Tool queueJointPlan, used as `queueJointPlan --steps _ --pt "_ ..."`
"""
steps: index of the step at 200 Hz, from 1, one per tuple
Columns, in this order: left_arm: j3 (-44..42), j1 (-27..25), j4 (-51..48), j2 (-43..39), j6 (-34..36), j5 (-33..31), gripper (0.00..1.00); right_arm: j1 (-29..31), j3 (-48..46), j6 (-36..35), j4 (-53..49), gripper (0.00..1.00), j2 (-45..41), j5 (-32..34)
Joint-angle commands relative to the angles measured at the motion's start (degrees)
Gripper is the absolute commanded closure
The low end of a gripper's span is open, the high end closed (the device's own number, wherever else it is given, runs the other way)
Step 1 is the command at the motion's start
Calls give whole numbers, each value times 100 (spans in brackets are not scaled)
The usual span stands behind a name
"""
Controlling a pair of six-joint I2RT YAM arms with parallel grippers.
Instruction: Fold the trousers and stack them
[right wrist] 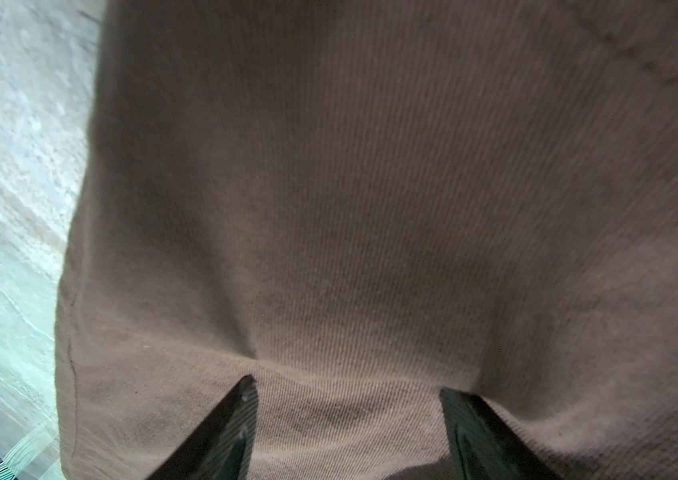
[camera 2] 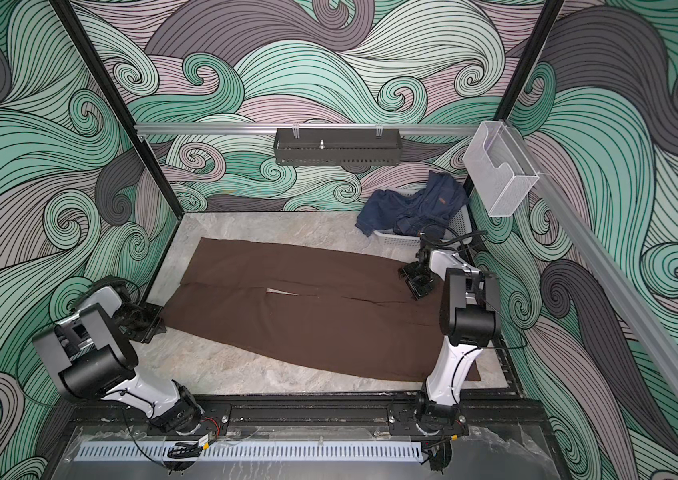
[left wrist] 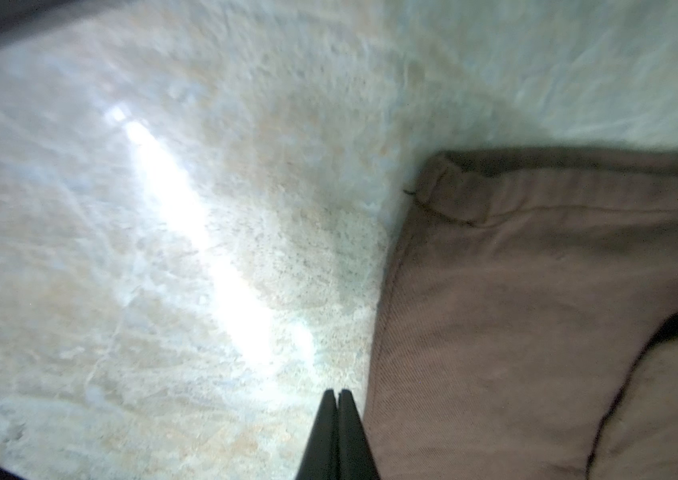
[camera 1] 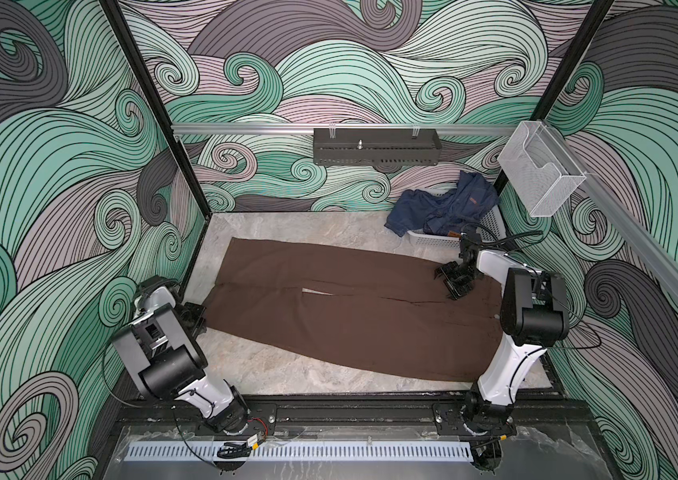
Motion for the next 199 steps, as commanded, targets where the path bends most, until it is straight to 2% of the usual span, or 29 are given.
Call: queueJointPlan --steps 1,12,46,88,136,199 --pt "175 -129 -49 -197 38 544 100 -25 -95 -106 -350 28 -90 306" --pt "216 -372 180 -135 -101 767 100 3 -79 -134 -379 28 -155 286" --pt "589 -1330 457 525 -342 799 100 75 -56 -185 -414 28 -326 283" --pt "859 -1733 721 1194 -486 472 100 110 32 -262 -495 28 -361 254" --pt "966 -1631 305 1861 -271 -385 100 109 -20 -189 -478 28 -241 330" --pt "144 -609 86 1397 -220 -749 100 11 -184 -108 -415 28 -73 554"
